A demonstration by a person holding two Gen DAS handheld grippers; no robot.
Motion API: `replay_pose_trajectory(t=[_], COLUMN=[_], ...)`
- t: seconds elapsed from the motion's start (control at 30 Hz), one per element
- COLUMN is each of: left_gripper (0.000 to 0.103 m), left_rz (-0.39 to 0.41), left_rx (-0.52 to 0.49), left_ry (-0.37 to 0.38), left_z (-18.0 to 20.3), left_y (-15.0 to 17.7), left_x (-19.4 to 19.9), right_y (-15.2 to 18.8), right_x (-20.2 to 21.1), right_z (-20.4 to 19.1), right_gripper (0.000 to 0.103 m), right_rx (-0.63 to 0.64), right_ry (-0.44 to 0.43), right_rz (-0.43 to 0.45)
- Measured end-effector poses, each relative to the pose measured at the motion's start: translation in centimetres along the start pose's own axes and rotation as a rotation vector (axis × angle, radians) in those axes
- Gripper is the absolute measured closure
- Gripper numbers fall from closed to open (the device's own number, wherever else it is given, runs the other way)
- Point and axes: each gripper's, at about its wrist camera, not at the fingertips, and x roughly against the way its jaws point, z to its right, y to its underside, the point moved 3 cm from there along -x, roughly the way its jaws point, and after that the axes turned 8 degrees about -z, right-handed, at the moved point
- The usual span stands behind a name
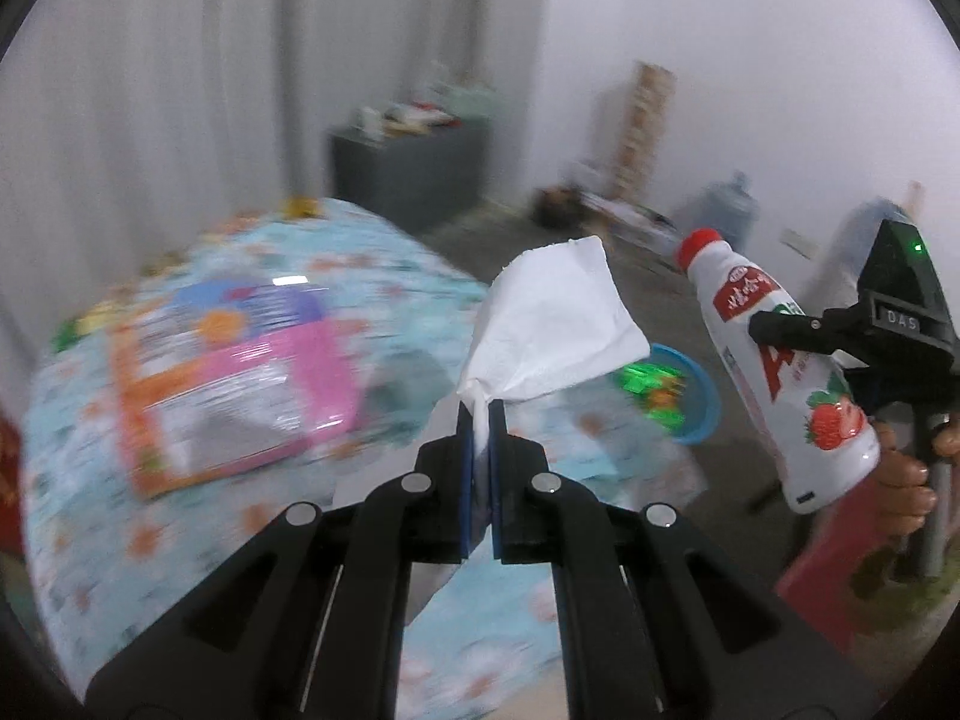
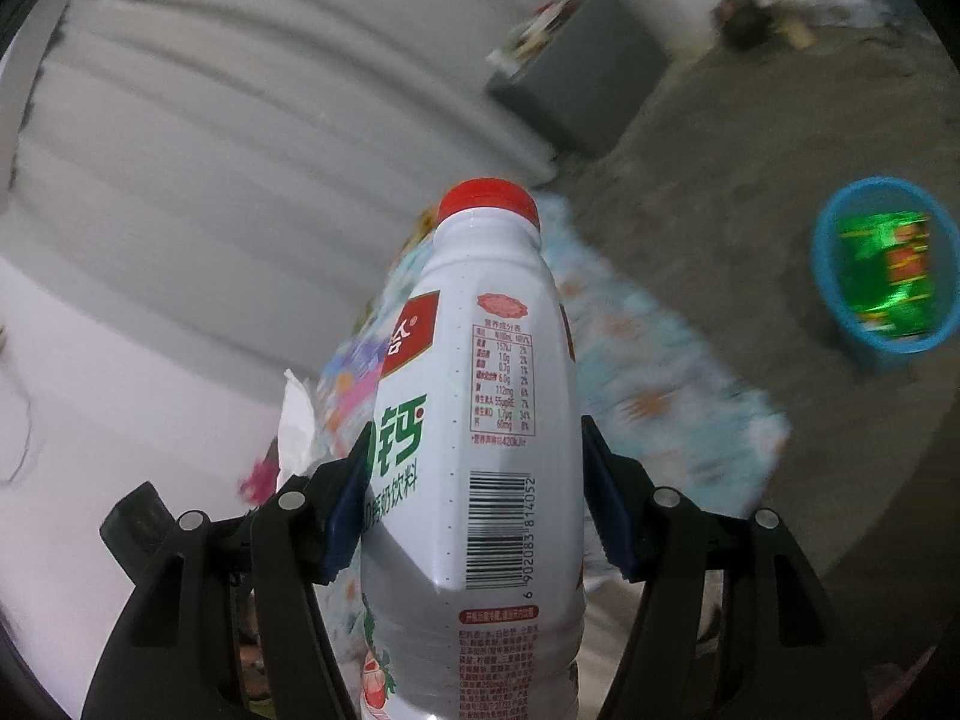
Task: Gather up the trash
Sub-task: 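Carry tissue and bottle to the wastebasket and open both grippers over it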
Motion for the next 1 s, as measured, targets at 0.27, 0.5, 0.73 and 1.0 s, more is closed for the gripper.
replay_pose_trajectory(t=[0.27,0.5,0.73,1.0], left_gripper=[0.100,0.100,0.026,0.026], left_rz=[-0.269,-0.481,-0.536,-0.530], left_rx=[-0.112,-0.181,-0.116,-0.104], left_ry=[0.273,0.264,0.231,0.339], left_z=[10.2,19.0,24.2,21.9], left_y=[-7.0,-10.9,-13.5,-12.0], left_x=[-12.5,-25.8,-34.3,-31.9], right_y=[-1.9,-6.5,-10.7,-5.4], right_x=[5.4,3.6,2.0,0.7], right_z=[9.8,18.7,31.3,33.0], right_gripper=[0.041,0.040,0.030,0.030], right_rx=[-0.222,-0.416,-0.764,-0.799], right_ry=[0.117,0.137,0.105,0.052], right_rz=[0.123,0.112,0.206,0.245])
